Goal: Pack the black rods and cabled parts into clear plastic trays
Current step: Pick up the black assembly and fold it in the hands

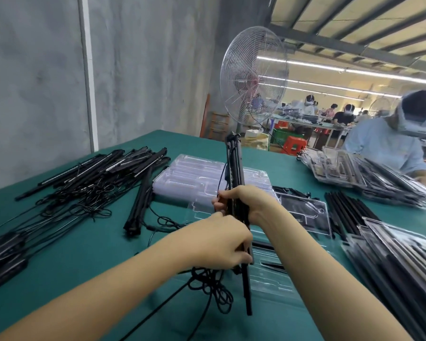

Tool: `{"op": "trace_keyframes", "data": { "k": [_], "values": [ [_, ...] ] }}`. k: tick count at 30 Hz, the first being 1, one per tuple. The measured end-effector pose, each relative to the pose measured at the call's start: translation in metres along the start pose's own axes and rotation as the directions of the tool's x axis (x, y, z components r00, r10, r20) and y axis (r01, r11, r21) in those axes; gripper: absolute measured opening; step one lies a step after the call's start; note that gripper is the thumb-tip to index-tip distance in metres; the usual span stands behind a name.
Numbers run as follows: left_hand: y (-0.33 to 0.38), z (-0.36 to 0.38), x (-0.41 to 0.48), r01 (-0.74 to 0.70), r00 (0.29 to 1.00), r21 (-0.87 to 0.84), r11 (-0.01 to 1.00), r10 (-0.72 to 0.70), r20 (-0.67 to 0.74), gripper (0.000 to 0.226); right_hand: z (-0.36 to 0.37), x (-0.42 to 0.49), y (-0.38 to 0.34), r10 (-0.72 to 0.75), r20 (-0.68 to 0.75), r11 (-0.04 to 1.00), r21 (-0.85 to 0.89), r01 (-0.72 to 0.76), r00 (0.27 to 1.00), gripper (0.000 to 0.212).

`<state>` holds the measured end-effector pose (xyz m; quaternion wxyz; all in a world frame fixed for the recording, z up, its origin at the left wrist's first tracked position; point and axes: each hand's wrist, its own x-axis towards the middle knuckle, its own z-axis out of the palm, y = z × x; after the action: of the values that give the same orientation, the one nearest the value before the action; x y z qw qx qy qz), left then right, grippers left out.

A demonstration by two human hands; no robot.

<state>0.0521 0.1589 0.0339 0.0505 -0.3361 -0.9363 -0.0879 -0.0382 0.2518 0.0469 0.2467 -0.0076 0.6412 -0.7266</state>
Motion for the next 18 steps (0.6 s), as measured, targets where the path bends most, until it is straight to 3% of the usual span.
{"op": "trace_keyframes", "data": {
  "k": [4,8,12,14,16,18],
  "values": [
    [0.008,-0.002,-0.006,-0.087,0.996,-0.165,0.983,0.086,-0.012,0.03,-0.01,0.003,-0.006,-0.124,-0.156,0.992,0.019,0.128,0.98,0.02],
    [-0.013,-0.028,-0.022,-0.048,0.999,-0.472,0.88,0.03,-0.046,0.033,-0.025,0.002,-0.015,-0.196,-0.268,0.978,0.014,0.207,0.943,0.022],
    [-0.05,-0.054,-0.045,-0.018,0.999,-0.582,0.813,0.032,0.014,0.028,-0.052,-0.004,-0.043,-0.272,-0.45,0.927,0.115,0.357,0.85,0.012],
    [-0.068,-0.061,-0.051,-0.014,0.999,-0.658,0.752,-0.01,-0.032,0.024,-0.064,-0.01,-0.061,-0.286,-0.496,0.885,0.191,0.425,0.82,0.013],
    [-0.085,-0.065,-0.051,-0.03,0.994,-0.753,0.657,-0.061,-0.093,0.022,-0.071,-0.017,-0.075,-0.337,-0.538,0.848,0.182,0.497,0.773,0.016],
    [-0.098,-0.067,-0.044,-0.042,0.972,-0.779,0.626,-0.156,-0.178,0.028,-0.077,-0.022,-0.087,-0.375,-0.598,0.812,0.158,0.563,0.709,0.017]
  ]
}}
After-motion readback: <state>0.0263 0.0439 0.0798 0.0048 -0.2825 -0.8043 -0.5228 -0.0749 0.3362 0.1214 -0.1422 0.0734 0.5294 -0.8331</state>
